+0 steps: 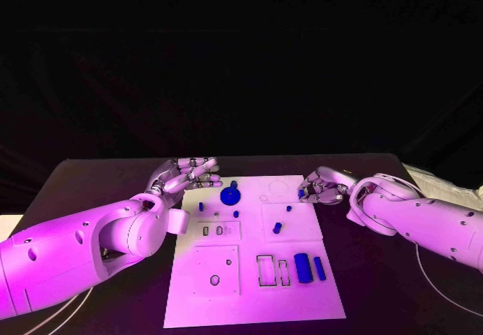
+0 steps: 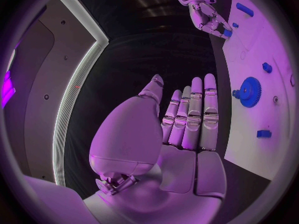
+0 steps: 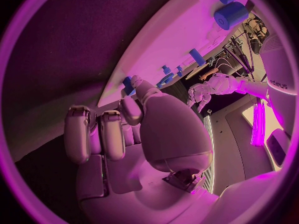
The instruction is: Assemble the parts on the task board
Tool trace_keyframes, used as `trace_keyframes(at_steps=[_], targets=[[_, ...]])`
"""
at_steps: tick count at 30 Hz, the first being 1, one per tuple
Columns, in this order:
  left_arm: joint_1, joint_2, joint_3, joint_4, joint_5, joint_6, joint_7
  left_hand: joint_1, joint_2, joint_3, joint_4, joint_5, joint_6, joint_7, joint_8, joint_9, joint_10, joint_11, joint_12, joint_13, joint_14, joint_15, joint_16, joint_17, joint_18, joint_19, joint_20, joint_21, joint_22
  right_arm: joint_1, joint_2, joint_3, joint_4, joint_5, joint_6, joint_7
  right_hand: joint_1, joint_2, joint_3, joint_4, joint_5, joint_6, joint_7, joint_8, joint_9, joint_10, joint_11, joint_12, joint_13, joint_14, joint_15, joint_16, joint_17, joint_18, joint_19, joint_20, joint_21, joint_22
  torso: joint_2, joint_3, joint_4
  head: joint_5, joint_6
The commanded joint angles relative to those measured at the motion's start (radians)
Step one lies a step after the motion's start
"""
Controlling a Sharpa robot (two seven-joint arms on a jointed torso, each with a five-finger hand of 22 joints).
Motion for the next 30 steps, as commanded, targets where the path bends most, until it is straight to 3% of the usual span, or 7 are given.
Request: trace_keyframes(at_steps=[1,4,9,16,24,30], targets=[[0.0,0.002,0.001,0.001,0.001,0.019,0.006,-0.001,0.011,0.001,-0.009,-0.002,-0.003,0.005,-0.006,-0.001,-0.006,0.004,-0.004,-0.001,0.005,0.004,-0.007,0.002,0.009,0.005,0.0,-0.005,-0.001,-0.001,0.001,0.0,0.001,-0.002,0.001,-0.005,0.004,0.019,0.011,-0.002,-0.01,0.028,-0.009,0.015,0.008,0.003,-0.012,0.013,0.008,0.07,-0.012,0.005,0.096,-0.012,0.002,-0.01,0.004,0.011,0.0,0.0002,0.0001,0.0,-0.001],[0.0,0.002,0.001,0.0,0.001,0.019,0.006,0.0,0.012,0.001,-0.011,-0.002,-0.003,0.005,-0.006,-0.001,-0.007,0.004,-0.005,-0.001,0.005,0.004,-0.008,0.003,0.009,0.006,0.0,-0.006,-0.002,-0.001,0.001,0.0,0.005,-0.002,-0.013,-0.009,0.01,0.034,0.023,-0.006,-0.034,0.055,-0.022,0.028,0.015,0.012,-0.023,0.021,0.016,0.071,-0.021,0.005,0.099,-0.013,0.004,-0.017,0.005,0.013,-0.001,0.0002,0.0005,0.001,-0.003],[0.0,0.002,0.001,-0.001,0.001,0.019,0.006,0.0,0.012,0.001,-0.011,-0.002,-0.003,0.005,-0.007,-0.001,-0.007,0.004,-0.005,-0.001,0.005,0.004,-0.008,0.003,0.009,0.006,0.0,-0.006,-0.002,0.0,-0.004,0.001,0.033,0.038,-0.05,-0.021,0.009,0.046,0.03,-0.006,-0.038,0.068,-0.03,0.034,0.02,0.021,-0.029,0.031,0.026,0.071,-0.027,0.006,0.1,-0.013,0.005,-0.024,0.006,0.015,-0.001,0.0008,-0.0004,0.001,-0.002],[0.0,0.004,0.0,-0.007,0.001,0.021,0.005,0.001,0.013,0.001,-0.013,-0.002,-0.003,0.005,-0.007,-0.001,-0.007,0.004,-0.006,-0.001,0.005,0.004,-0.009,0.004,0.009,0.006,0.0,-0.007,-0.002,0.02,-0.021,0.003,0.163,0.087,-0.095,-0.107,-0.012,0.056,0.033,0.005,-0.022,0.068,-0.033,0.033,0.023,0.025,-0.032,0.03,0.028,0.071,-0.031,0.003,0.096,-0.013,0.004,-0.03,0.005,0.012,-0.003,-0.0007,0.0016,-0.001,-0.002],[-0.001,0.006,-0.001,-0.017,0.001,0.022,0.004,0.001,0.013,0.001,-0.013,-0.002,-0.003,0.005,-0.007,-0.001,-0.007,0.004,-0.006,-0.001,0.005,0.004,-0.009,0.004,0.009,0.006,0.0,-0.007,-0.002,0.031,0.006,0.004,0.271,0.054,-0.11,-0.222,-0.01,0.064,0.042,0.002,-0.016,0.068,-0.035,0.033,0.025,0.025,-0.035,0.027,0.027,0.07,-0.033,0.0,0.09,-0.012,0.003,-0.032,0.004,0.01,-0.011,-0.007,0.0077,0.005,-0.007],[-0.002,0.006,-0.002,-0.024,0.001,0.022,0.005,0.003,0.015,0.002,-0.014,-0.002,-0.003,0.005,-0.007,-0.001,-0.007,0.004,-0.006,-0.001,0.005,0.004,-0.009,0.004,0.009,0.007,0.0,-0.007,-0.002,0.013,0.054,0.002,0.322,-0.029,-0.091,-0.301,-0.01,0.066,0.045,0.001,-0.014,0.067,-0.035,0.032,0.025,0.021,-0.035,0.017,0.019,0.068,-0.034,-0.004,0.083,-0.011,0.0,-0.033,0.002,0.006,-0.018,-0.013,0.015,0.019,-0.027]])
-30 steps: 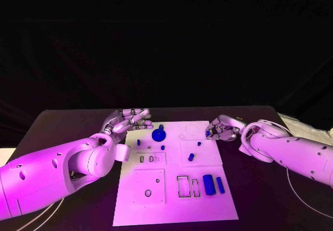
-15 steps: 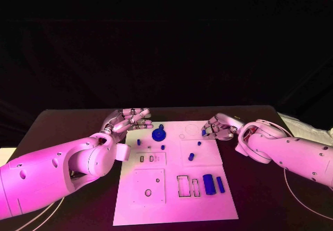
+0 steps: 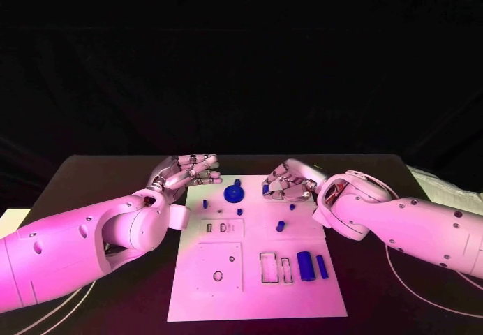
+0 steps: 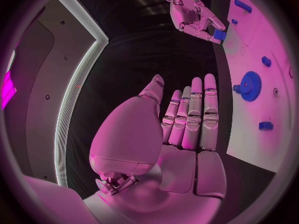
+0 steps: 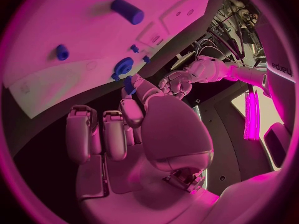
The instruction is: Assemble the parts on the task board
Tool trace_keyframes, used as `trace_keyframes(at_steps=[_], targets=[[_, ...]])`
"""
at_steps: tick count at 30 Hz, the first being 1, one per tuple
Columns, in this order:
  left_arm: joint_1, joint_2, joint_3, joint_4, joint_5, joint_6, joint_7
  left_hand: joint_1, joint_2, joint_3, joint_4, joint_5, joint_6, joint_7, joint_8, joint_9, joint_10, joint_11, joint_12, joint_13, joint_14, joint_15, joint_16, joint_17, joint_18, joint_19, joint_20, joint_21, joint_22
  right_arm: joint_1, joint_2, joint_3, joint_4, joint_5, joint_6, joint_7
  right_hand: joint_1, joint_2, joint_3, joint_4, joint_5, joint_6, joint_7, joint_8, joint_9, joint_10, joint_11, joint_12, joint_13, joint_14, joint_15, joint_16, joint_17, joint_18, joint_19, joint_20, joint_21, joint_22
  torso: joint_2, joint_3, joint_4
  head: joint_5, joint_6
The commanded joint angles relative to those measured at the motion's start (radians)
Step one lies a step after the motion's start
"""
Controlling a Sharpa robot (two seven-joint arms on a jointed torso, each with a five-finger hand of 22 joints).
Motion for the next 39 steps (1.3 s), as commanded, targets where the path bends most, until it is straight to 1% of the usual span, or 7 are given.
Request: trace_keyframes(at_steps=[1,5,9,11,16,20,39], targets=[[0.0,0.002,0.0,-0.002,0.001,0.02,0.006,-0.002,0.011,0.0,-0.007,-0.002,-0.003,0.005,-0.003,-0.001,-0.003,0.0,-0.006,-0.001,0.005,0.004,-0.003,0.001,0.009,0.007,0.0,-0.003,-0.002,-0.015,0.017,-0.002,0.023,-0.088,0.005,-0.107,0.008,0.016,0.006,0.002,0.004,0.028,-0.021,0.005,0.02,-0.005,-0.004,-0.012,-0.008,0.068,-0.006,-0.005,0.08,-0.011,-0.001,-0.004,0.001,0.003,-0.006,-0.0063,0.007,0.01,-0.017],[-0.001,0.001,-0.001,-0.005,0.001,0.02,0.007,-0.002,0.011,0.0,-0.007,-0.002,-0.003,0.005,-0.003,-0.001,-0.003,0.0,-0.006,-0.001,0.005,0.004,-0.003,0.001,0.009,0.007,0.0,-0.003,-0.002,-0.038,0.049,-0.005,0.044,-0.14,0.017,-0.142,0.006,0.016,0.009,0.0,0.004,0.025,-0.02,0.003,0.02,-0.016,-0.003,-0.033,-0.025,0.068,-0.006,-0.007,0.078,-0.01,-0.004,-0.005,0.0,0.0,-0.01,-0.0104,0.0101,0.021,-0.033],[-0.001,0.0,-0.001,-0.007,0.004,0.019,0.007,-0.002,0.011,0.0,-0.007,-0.002,-0.003,0.005,-0.003,-0.001,-0.003,0.0,-0.006,-0.001,0.005,0.004,-0.003,0.001,0.009,0.007,0.0,-0.003,-0.002,-0.063,0.089,-0.01,0.044,-0.185,0.029,-0.168,0.004,0.016,0.01,0.0,0.004,0.023,-0.019,0.001,0.02,-0.021,-0.003,-0.044,-0.034,0.067,-0.005,-0.008,0.075,-0.01,-0.006,-0.005,-0.002,-0.004,-0.011,-0.0156,0.0131,0.024,-0.038],[-0.001,0.001,-0.001,-0.007,0.004,0.018,0.008,-0.002,0.011,0.0,-0.007,-0.002,-0.003,0.005,-0.003,-0.001,-0.003,0.0,-0.006,-0.001,0.005,0.004,-0.003,0.001,0.009,0.007,0.0,-0.003,-0.002,-0.071,0.102,-0.012,0.041,-0.197,0.034,-0.174,0.002,0.015,0.011,0.0,0.004,0.022,-0.018,0.0,0.02,-0.023,-0.002,-0.049,-0.037,0.067,-0.005,-0.009,0.074,-0.009,-0.007,-0.005,-0.002,-0.005,-0.011,-0.0161,0.014,0.024,-0.039],[-0.001,0.003,-0.001,-0.009,0.005,0.019,0.008,-0.002,0.011,0.0,-0.007,-0.002,-0.003,0.005,-0.003,-0.001,-0.003,0.0,-0.006,-0.001,0.005,0.004,-0.003,0.001,0.009,0.007,0.0,-0.003,-0.002,-0.09,0.136,-0.016,0.028,-0.223,0.047,-0.189,-0.001,0.014,0.012,0.0,0.003,0.021,-0.018,-0.001,0.02,-0.024,-0.002,-0.053,-0.04,0.066,-0.005,-0.011,0.071,-0.008,-0.01,-0.005,-0.004,-0.01,-0.01,-0.0135,0.0115,0.03,-0.042],[-0.001,0.006,-0.001,-0.012,0.005,0.02,0.007,-0.001,0.011,0.001,-0.008,-0.002,-0.003,0.004,-0.003,-0.001,-0.003,0.0,-0.006,-0.001,0.005,0.004,-0.003,0.002,0.009,0.007,0.0,-0.004,-0.002,-0.097,0.154,-0.018,0.021,-0.24,0.052,-0.2,-0.002,0.014,0.012,0.0,0.003,0.021,-0.017,-0.001,0.021,-0.025,-0.001,-0.054,-0.041,0.066,-0.005,-0.011,0.071,-0.008,-0.011,-0.004,-0.005,-0.012,-0.009,-0.0138,0.0108,0.03,-0.046],[-0.001,0.011,-0.001,-0.015,0.005,0.021,0.006,-0.001,0.011,0.001,-0.008,-0.002,-0.003,0.004,-0.003,-0.001,-0.003,0.0,-0.006,-0.001,0.005,0.004,-0.003,0.002,0.009,0.007,0.0,-0.004,-0.002,-0.1,0.18,-0.024,-0.001,-0.27,0.087,-0.22,-0.012,0.008,0.011,0.002,0.002,0.02,-0.017,-0.003,0.021,-0.025,-0.001,-0.059,-0.043,0.066,-0.004,-0.012,0.07,-0.008,-0.012,-0.004,-0.006,-0.014,-0.011,-0.0114,0.0107,0.034,-0.052]])
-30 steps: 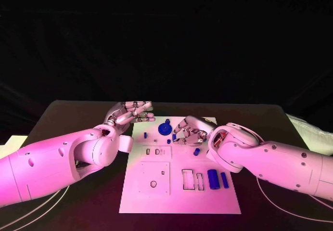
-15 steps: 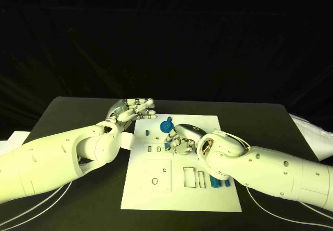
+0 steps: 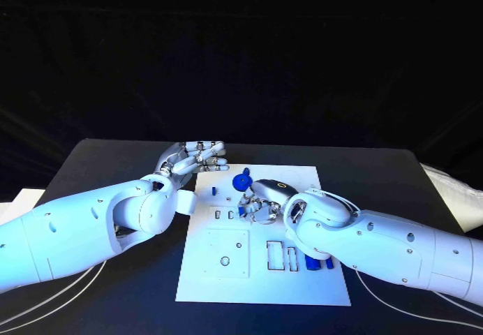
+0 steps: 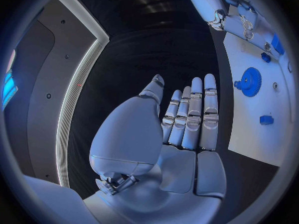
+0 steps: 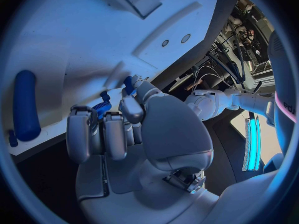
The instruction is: Assemble the parts on the task board
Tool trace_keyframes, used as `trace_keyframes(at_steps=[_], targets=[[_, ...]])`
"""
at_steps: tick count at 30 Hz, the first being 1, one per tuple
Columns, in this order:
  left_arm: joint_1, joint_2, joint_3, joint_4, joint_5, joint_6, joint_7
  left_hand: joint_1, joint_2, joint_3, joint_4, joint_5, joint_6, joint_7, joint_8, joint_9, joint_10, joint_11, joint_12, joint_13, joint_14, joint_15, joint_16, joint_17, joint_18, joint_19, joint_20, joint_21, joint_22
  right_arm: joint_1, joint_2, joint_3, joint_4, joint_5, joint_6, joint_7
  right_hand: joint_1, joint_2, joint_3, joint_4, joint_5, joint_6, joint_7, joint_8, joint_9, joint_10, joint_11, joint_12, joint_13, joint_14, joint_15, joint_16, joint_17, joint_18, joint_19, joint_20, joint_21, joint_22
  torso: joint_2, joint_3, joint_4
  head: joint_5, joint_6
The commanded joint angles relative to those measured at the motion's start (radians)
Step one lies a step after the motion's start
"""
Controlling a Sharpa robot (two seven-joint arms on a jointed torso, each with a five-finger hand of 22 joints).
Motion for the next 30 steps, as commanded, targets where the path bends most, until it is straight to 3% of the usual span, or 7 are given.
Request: trace_keyframes(at_steps=[1,22,30], targets=[[0.0,0.002,0.001,0.002,0.003,0.019,0.006,-0.001,0.011,-0.002,-0.006,-0.002,-0.003,0.004,-0.003,-0.001,-0.003,0.0,-0.006,-0.001,0.005,0.004,-0.003,0.001,0.009,0.007,0.0,-0.004,-0.001,-0.003,0.004,-0.004,-0.007,-0.025,0.032,-0.019,-0.005,0.002,0.006,0.002,0.003,0.023,-0.013,0.005,0.021,-0.007,-0.001,-0.003,-0.001,0.066,-0.004,-0.004,0.069,-0.008,-0.008,-0.001,-0.006,-0.001,0.0,0.0004,0.0004,0.0,0.0],[0.0,0.003,0.0,0.003,0.003,0.021,0.004,-0.001,0.011,-0.002,-0.006,-0.002,-0.003,0.004,-0.003,-0.001,-0.003,0.0,-0.006,-0.001,0.005,0.004,-0.003,0.001,0.009,0.007,0.0,-0.004,-0.001,-0.004,0.021,-0.006,-0.014,-0.03,0.058,-0.018,-0.011,-0.004,0.005,0.002,0.004,0.023,-0.013,0.004,0.022,-0.007,-0.001,-0.006,-0.003,0.066,-0.004,-0.006,0.067,-0.007,-0.01,0.0,-0.008,-0.004,0.001,0.0011,0.001,-0.003,-0.005],[0.0,0.003,0.0,0.002,0.003,0.021,0.004,-0.001,0.011,-0.002,-0.006,-0.002,-0.003,0.004,-0.003,-0.001,-0.003,0.0,-0.006,-0.001,0.005,0.004,-0.003,0.001,0.009,0.007,0.0,-0.004,-0.001,-0.006,0.023,-0.007,-0.015,-0.047,0.075,-0.024,-0.028,-0.029,-0.003,0.003,0.004,0.01,-0.007,-0.006,0.02,-0.029,0.003,-0.053,-0.039,0.063,-0.001,-0.013,0.056,-0.004,-0.018,0.001,-0.014,-0.017,0.0,0.0002,0.0013,-0.001,-0.007]])
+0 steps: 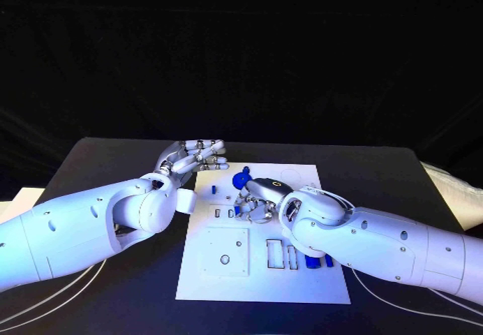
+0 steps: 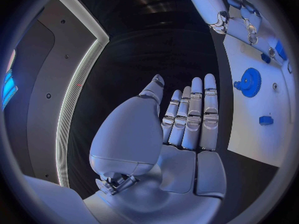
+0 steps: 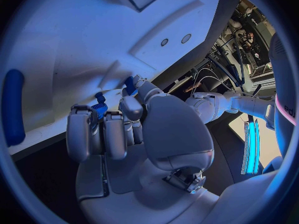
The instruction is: Assemble the parts on the task board
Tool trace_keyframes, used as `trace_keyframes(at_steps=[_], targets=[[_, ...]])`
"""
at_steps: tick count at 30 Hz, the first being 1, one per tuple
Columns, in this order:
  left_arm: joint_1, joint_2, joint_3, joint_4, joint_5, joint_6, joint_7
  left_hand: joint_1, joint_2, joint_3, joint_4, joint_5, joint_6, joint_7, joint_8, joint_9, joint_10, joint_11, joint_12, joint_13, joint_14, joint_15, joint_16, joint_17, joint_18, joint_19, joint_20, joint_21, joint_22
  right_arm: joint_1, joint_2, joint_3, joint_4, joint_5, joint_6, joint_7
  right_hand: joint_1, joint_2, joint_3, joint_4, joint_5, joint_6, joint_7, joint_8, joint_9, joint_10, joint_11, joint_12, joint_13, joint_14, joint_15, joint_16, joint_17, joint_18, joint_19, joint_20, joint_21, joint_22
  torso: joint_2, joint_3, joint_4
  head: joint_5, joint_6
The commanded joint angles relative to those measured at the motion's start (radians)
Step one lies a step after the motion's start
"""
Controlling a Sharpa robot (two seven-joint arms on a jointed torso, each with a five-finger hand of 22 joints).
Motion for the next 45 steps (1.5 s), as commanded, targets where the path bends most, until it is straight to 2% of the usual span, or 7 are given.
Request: trace_keyframes(at_steps=[1,7,20,28,33,36,45], targets=[[0.0,0.002,0.001,0.002,0.002,0.02,0.005,-0.001,0.011,-0.002,-0.006,-0.002,-0.003,0.004,-0.003,-0.001,-0.003,0.0,-0.006,-0.001,0.005,0.004,-0.003,0.001,0.009,0.007,0.0,-0.004,-0.001,-0.008,0.001,-0.007,-0.005,-0.025,0.059,-0.021,-0.011,-0.014,-0.007,0.001,0.007,0.003,-0.004,-0.01,0.017,-0.018,0.004,-0.025,-0.019,0.063,0.0,-0.009,0.053,-0.004,-0.012,0.002,-0.008,-0.008,-0.001,-0.0007,0.0002,0.001,-0.001],[0.0,0.002,0.001,0.001,0.002,0.02,0.004,-0.001,0.011,-0.002,-0.006,-0.002,-0.003,0.004,-0.003,-0.001,-0.003,0.0,-0.006,-0.001,0.005,0.004,-0.003,0.001,0.009,0.007,0.0,-0.004,-0.001,-0.008,0.001,-0.008,-0.005,-0.03,0.062,-0.021,-0.024,-0.047,-0.017,-0.001,0.037,-0.044,0.016,-0.043,0.005,-0.032,0.02,-0.052,-0.039,0.062,0.013,-0.013,0.049,-0.003,-0.018,0.011,-0.013,-0.016,0.0,-0.0005,0.0,0.002,-0.003],[0.0,0.002,0.0,0.001,0.002,0.023,0.0,-0.001,0.012,-0.003,-0.009,-0.002,-0.003,0.004,-0.004,-0.001,-0.002,0.0,-0.007,-0.001,0.006,0.004,-0.005,0.003,0.009,0.008,0.0,-0.005,-0.002,-0.009,0.001,-0.009,-0.007,-0.036,0.055,-0.021,-0.033,-0.061,-0.025,0.001,0.043,-0.056,0.022,-0.053,0.0,-0.045,0.025,-0.073,-0.057,0.061,0.018,-0.017,0.043,0.0,-0.023,0.017,-0.018,-0.026,0.0,-0.0011,0.0004,0.002,-0.005],[0.0,0.001,0.0,0.001,0.002,0.024,-0.001,-0.001,0.012,-0.003,-0.009,-0.002,-0.003,0.004,-0.004,-0.001,-0.002,0.0,-0.007,-0.001,0.006,0.004,-0.005,0.003,0.009,0.008,0.0,-0.005,-0.002,-0.009,0.003,-0.009,-0.007,-0.034,0.025,-0.021,-0.065,-0.092,-0.069,0.021,0.04,-0.117,0.033,-0.066,-0.018,-0.078,0.037,-0.125,-0.104,0.057,0.029,-0.027,0.03,0.004,-0.035,0.028,-0.029,-0.044,0.0,-0.001,-0.0002,0.003,-0.005],[0.0,0.001,0.0,0.0,0.002,0.025,-0.002,-0.001,0.012,-0.003,-0.009,-0.002,-0.003,0.004,-0.004,-0.001,-0.002,0.0,-0.007,-0.001,0.006,0.004,-0.005,0.003,0.009,0.008,0.0,-0.005,-0.002,-0.009,0.002,-0.009,-0.005,-0.03,-0.019,-0.019,-0.073,-0.1,-0.107,0.038,0.031,-0.164,0.042,-0.065,-0.02,-0.096,0.046,-0.142,-0.122,0.054,0.036,-0.035,0.018,0.007,-0.043,0.034,-0.037,-0.059,0.0,-0.0007,-0.0006,0.003,-0.005],[0.0,0.002,0.0,0.0,0.002,0.027,-0.002,-0.001,0.013,-0.003,-0.009,-0.002,-0.003,0.005,-0.005,-0.001,-0.003,0.0,-0.007,-0.001,0.005,0.004,-0.006,0.003,0.009,0.008,0.0,-0.006,-0.002,-0.011,-0.001,-0.009,0.002,-0.04,-0.059,-0.012,-0.063,-0.104,-0.13,0.044,0.049,-0.194,0.05,-0.064,-0.02,-0.114,0.053,-0.156,-0.138,0.053,0.041,-0.04,0.011,0.009,-0.05,0.039,-0.043,-0.071,0.0,-0.0002,-0.0003,0.002,-0.005],[-0.001,0.003,0.0,-0.003,0.002,0.031,-0.005,0.0,0.014,-0.003,-0.011,-0.002,-0.002,0.004,-0.005,-0.001,-0.003,0.0,-0.007,-0.001,0.008,0.003,-0.006,0.005,0.01,0.011,-0.001,-0.006,-0.002,-0.015,-0.03,-0.005,0.055,-0.06,-0.195,0.041,-0.042,-0.105,-0.152,0.048,0.065,-0.207,0.053,-0.062,-0.018,-0.126,0.055,-0.161,-0.148,0.051,0.044,-0.045,0.006,0.01,-0.052,0.043,-0.046,-0.075,-0.001,0.0002,-0.0002,0.004,-0.003]])
